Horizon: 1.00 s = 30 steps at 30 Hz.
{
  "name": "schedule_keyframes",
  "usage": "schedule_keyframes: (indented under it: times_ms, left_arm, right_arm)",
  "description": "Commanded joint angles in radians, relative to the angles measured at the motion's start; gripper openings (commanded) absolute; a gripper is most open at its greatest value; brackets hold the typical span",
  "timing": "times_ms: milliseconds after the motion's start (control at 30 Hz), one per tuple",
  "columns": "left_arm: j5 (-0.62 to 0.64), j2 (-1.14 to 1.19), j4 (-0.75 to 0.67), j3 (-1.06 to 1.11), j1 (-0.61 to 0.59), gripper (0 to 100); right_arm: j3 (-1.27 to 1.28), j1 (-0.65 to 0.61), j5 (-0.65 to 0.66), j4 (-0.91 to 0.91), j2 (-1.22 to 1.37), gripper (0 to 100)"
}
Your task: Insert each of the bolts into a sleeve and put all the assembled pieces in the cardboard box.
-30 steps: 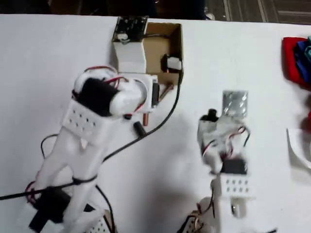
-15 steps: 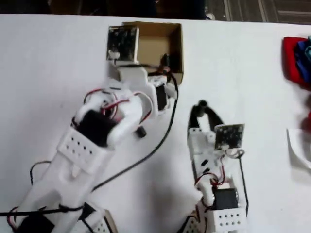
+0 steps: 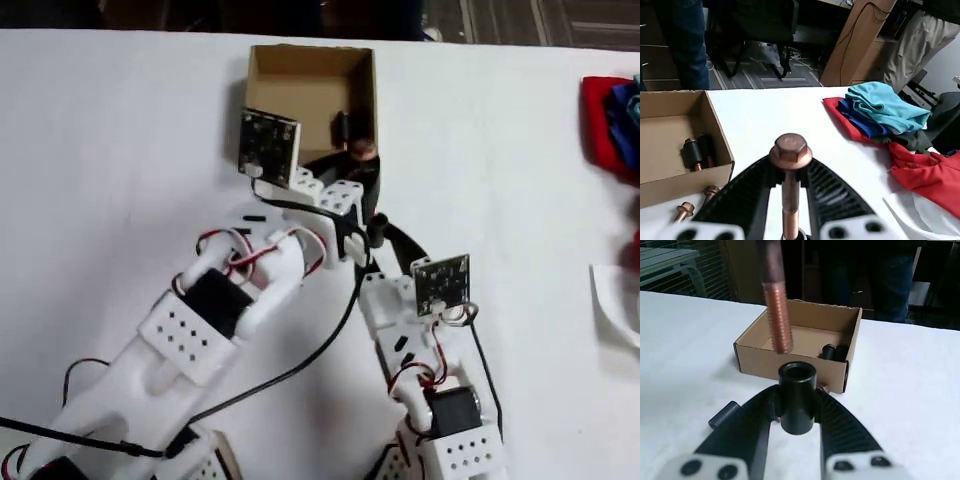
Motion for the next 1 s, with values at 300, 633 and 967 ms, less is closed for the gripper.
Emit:
schedule_keyframes:
  times_ms: [300,633,967]
  left_arm:
    - [-0.005,-0.038,-0.038,0.025,0.012,3]
    - [-0.006,0.017,-0.046,0.074,0.02,3]
    - [-0.064,0.087,-0.078,0.074,0.104,3]
  right_arm:
    - [0.008,-0.013,-0.009,0.005,-0.013,2.1]
    - [0.008,-0.013,-0.009,0.005,-0.013,2.1]
    - [0.008,-0.007,-0.009,0.007,-0.012,2.1]
